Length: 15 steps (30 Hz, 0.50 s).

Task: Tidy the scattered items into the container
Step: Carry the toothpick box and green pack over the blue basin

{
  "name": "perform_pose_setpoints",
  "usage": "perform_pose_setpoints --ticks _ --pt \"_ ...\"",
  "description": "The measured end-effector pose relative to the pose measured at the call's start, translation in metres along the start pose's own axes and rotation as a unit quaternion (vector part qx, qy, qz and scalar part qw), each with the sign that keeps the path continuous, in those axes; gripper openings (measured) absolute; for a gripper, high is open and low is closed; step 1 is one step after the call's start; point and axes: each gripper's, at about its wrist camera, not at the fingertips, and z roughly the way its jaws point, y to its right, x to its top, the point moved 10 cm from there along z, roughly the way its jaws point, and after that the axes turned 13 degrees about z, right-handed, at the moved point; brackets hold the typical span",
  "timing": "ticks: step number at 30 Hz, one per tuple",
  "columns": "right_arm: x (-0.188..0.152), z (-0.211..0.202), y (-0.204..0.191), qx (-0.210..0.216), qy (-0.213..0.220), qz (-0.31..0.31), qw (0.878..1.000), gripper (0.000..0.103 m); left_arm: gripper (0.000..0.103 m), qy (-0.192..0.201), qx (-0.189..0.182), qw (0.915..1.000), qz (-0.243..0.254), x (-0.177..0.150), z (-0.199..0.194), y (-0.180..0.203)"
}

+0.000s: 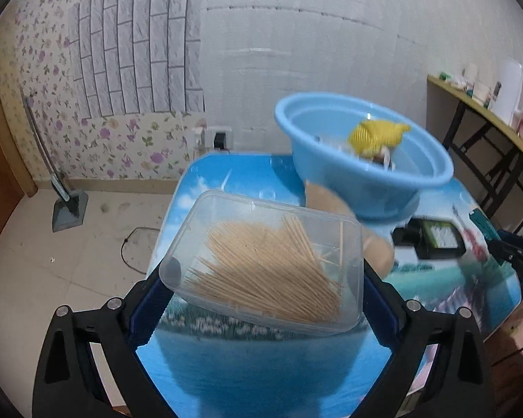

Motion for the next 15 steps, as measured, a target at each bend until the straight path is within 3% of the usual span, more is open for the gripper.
perform_pose_setpoints --ticks 8,15 --pt "0.032 -0.019 -0.021 0.027 0.038 -0.008 0.999 0.045 0.097 0.029 -0.006 0.9995 -0.002 0.033 -0.011 0.003" --pt "0.041 -0.014 -0.041 0.048 0.039 -0.021 0.998 0.045 0.097 0.039 -0.015 0.9991 0.006 0.052 -0.006 0.013"
